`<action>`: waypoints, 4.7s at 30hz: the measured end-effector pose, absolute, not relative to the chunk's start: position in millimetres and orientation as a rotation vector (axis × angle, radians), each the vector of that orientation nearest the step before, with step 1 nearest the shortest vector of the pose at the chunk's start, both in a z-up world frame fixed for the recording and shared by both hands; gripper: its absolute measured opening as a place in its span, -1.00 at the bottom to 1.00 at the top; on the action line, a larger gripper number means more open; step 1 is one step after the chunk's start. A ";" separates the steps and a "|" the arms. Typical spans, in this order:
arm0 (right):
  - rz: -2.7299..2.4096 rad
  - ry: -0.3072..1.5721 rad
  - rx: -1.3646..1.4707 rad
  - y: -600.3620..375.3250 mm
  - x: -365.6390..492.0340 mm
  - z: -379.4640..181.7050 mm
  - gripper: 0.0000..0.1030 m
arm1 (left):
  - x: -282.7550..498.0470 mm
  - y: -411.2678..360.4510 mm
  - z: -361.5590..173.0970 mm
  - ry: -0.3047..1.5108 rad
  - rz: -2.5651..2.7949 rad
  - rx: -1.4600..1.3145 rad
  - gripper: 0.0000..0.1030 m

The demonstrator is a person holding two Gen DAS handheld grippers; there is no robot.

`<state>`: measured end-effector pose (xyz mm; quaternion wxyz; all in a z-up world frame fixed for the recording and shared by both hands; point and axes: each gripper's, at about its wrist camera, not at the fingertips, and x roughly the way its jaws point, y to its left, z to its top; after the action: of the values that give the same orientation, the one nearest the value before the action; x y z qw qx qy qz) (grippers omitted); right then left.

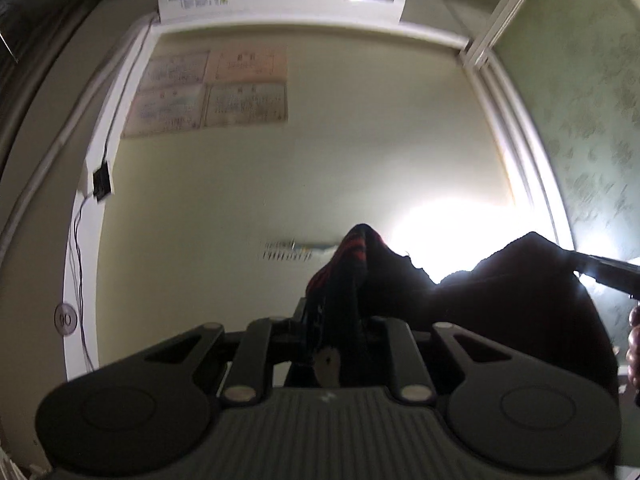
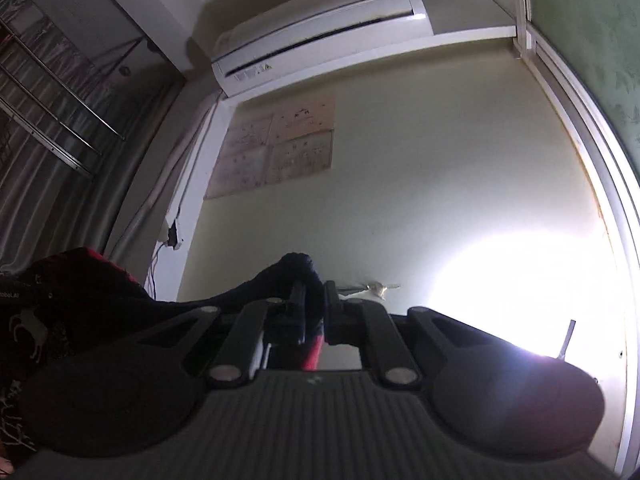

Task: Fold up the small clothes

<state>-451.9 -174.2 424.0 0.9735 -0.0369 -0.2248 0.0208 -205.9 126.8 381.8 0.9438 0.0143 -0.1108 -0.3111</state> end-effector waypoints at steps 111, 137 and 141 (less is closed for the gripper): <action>0.598 0.700 0.392 -210.4 -57.5 30.8 0.26 | 136.8 137.3 237.9 0.497 -0.110 -0.142 -0.90; 0.243 0.507 0.288 -289.6 -32.2 96.0 0.25 | 227.8 33.4 37.7 0.977 -0.311 0.000 0.30; 0.044 0.487 0.006 -298.3 3.4 89.6 0.25 | 226.0 34.3 13.3 1.015 -0.386 -0.066 0.60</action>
<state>3.4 -298.3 89.6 0.9703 0.0028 0.2411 0.0218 226.0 34.3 13.3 0.8556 -0.0312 0.4829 -0.1838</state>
